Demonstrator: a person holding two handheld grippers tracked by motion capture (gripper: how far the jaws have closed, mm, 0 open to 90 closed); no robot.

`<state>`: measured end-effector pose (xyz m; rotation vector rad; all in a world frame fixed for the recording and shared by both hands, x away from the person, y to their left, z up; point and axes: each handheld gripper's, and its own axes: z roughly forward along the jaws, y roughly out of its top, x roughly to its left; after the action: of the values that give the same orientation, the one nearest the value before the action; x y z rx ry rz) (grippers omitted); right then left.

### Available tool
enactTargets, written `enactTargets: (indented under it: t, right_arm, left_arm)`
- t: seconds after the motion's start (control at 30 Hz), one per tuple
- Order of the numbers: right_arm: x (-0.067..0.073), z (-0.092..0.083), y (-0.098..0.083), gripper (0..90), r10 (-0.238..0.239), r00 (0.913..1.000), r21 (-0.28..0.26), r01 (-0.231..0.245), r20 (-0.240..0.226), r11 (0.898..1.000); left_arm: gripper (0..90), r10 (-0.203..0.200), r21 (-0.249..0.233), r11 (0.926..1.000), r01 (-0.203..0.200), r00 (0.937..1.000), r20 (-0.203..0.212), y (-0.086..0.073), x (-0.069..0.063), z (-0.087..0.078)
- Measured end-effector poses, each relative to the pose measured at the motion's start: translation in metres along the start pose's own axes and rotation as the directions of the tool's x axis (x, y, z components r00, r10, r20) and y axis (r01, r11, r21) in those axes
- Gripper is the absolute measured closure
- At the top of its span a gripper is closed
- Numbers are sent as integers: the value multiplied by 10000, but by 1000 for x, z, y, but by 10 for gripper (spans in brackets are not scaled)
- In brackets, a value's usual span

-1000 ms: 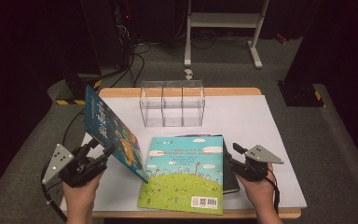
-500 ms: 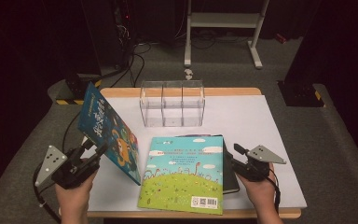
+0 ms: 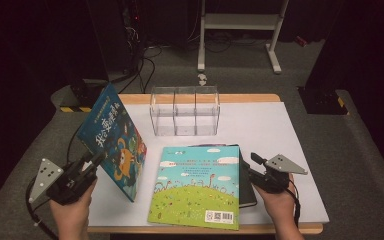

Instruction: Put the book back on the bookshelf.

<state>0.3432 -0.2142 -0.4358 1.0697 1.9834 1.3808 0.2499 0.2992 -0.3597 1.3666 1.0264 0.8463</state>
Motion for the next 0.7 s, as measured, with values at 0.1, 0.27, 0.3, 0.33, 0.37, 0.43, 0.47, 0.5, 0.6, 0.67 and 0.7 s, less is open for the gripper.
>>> enactTargets:
  t: [0.1,0.27,0.3,0.33,0.37,0.43,0.47,0.5,0.6,0.67,0.7]
  right_arm:
    - [0,-1,0,512,26,10000,-17,-26,-10,10000]
    - [0,-1,1,512,94,10000,-38,-94,-11,9999]
    - [-1,-1,1,512,109,9999,-42,-110,-17,9999]
    - [-1,-1,1,512,124,9999,-45,-125,-25,9999]
    - [-1,-1,1,512,129,9999,-42,-129,-22,9999]
    - [-1,-1,1,512,137,9999,-44,-137,-33,9999]
    - [-1,-1,1,512,136,9999,-39,-137,-37,9999]
    - [-2,0,0,512,146,9999,-41,-146,-41,9999]
    - [-2,1,0,512,188,9998,-9,-188,-61,9998]
    - [-2,2,0,512,199,9998,1,-199,-100,9998]
    - [-2,2,0,512,215,9997,8,-215,-124,9998]
  left_arm:
    - [810,123,-14,9999,-123,9994,-328,0,3,-3]
    - [827,513,66,9987,-512,9984,-238,0,6,-4]
    - [827,445,45,9990,-444,9988,-222,-1,9,-5]
    - [827,417,22,9991,-417,9990,-162,-1,12,-6]
    - [827,450,25,9990,-450,9990,-81,-2,14,-6]
    - [825,456,105,9989,-456,9990,-20,-2,17,-8]
    - [823,436,146,9989,-437,9990,35,-2,19,-8]
    - [821,433,172,9989,-434,9990,63,-2,20,-9]
    - [814,386,214,9990,-387,9992,38,-3,22,-11]
    - [812,330,192,9993,-330,9995,0,-4,23,-11]
    - [808,299,212,9993,-298,9996,-18,-4,24,-11]
